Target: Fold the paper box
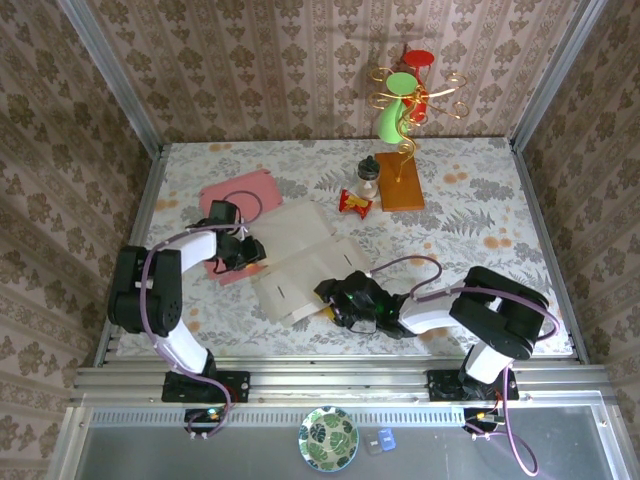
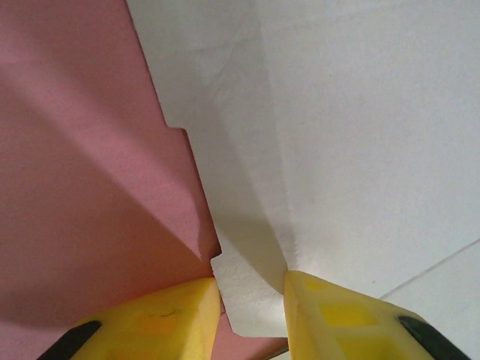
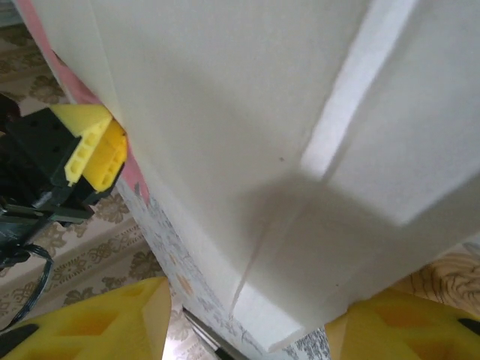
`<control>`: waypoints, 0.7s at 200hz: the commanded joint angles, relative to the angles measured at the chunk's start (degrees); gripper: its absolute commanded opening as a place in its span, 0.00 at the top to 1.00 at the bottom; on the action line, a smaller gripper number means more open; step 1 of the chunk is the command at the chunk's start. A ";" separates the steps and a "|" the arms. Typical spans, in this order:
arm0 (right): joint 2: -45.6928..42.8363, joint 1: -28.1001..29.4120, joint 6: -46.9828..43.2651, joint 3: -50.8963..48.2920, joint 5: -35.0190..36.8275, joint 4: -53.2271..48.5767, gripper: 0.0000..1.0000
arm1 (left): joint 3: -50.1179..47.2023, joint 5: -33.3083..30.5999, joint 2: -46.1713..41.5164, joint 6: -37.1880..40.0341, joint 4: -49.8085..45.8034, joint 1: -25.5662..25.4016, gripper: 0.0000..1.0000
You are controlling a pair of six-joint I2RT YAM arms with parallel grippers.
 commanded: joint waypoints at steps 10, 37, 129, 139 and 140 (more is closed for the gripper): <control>-1.09 1.20 -3.25 -0.83 8.05 7.07 0.48 | -1.05 -1.76 4.03 2.43 -4.39 -0.09 0.68; -2.98 1.53 -4.49 -0.08 9.61 5.96 0.52 | -0.38 -1.96 4.32 2.74 -4.98 -0.18 0.68; -10.47 1.67 -6.43 0.83 12.02 -0.95 0.58 | 0.51 -2.07 4.25 2.71 -5.63 -0.16 0.68; -10.80 1.67 -6.59 0.83 12.09 -1.40 0.59 | 0.51 -2.04 4.19 2.60 -5.63 -0.18 0.68; -10.86 1.67 -6.57 0.87 12.14 -1.41 0.59 | 0.51 -2.05 4.21 2.56 -5.65 -0.18 0.68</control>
